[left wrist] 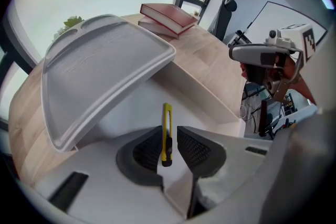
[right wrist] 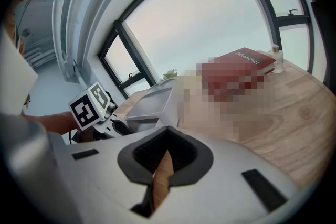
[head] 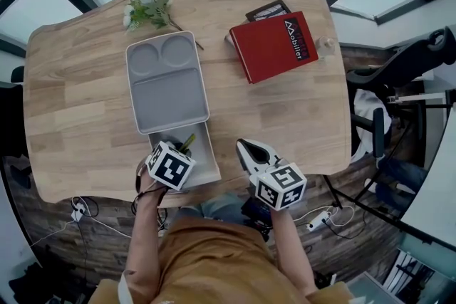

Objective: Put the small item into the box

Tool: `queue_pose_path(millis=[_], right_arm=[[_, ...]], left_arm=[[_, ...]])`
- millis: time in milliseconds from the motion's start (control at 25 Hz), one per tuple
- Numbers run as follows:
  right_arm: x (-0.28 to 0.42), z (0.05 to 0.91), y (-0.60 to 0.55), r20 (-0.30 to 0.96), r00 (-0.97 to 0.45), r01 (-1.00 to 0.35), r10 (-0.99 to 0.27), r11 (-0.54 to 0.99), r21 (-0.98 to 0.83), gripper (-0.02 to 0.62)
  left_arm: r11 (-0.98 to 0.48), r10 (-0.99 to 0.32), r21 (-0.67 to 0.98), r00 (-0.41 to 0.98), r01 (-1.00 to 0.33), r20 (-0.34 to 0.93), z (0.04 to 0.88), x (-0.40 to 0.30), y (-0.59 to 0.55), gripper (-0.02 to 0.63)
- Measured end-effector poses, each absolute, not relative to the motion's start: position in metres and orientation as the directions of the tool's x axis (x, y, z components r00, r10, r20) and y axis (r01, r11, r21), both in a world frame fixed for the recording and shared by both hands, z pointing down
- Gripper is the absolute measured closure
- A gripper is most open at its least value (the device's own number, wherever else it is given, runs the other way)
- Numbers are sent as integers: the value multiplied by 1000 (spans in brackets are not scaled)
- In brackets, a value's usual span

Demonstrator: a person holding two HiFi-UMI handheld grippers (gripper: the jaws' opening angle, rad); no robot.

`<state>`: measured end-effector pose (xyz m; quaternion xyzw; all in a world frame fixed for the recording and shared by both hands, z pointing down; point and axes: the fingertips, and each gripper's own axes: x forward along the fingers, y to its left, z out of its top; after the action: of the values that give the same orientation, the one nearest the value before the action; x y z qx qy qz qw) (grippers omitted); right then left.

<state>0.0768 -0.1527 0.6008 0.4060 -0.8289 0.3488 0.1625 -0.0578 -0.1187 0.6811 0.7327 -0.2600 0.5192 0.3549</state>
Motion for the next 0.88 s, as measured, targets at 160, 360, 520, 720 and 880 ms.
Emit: queue_pose_path(millis=[160,360,520,720,880], right_arm=[[77,594,-153,545,-616,-787,-568,438,-434,591],[69,578,-152,526,-608,-794,-595,464,-392,591],[63,565,-148,515,-600,-799,-613,493,-345,591],[59,551,-141,506,-582,-810,-637,511,-288,591],[52,538,-138,491,-572,-814,-656,528,-243,591]], left_arm=[[-565,-100,295,419,-771,903,665,-53,-132,522],[-514,-205,373,532,-773,821,637,-50,-140,523],[-462,-290,450,610,-764,737,614,-48,-145,540],[-448,-417,466,639,-763,647,581,-53,-151,600],[-432,-501,512,670,-742,548,556,-58,-153,601]])
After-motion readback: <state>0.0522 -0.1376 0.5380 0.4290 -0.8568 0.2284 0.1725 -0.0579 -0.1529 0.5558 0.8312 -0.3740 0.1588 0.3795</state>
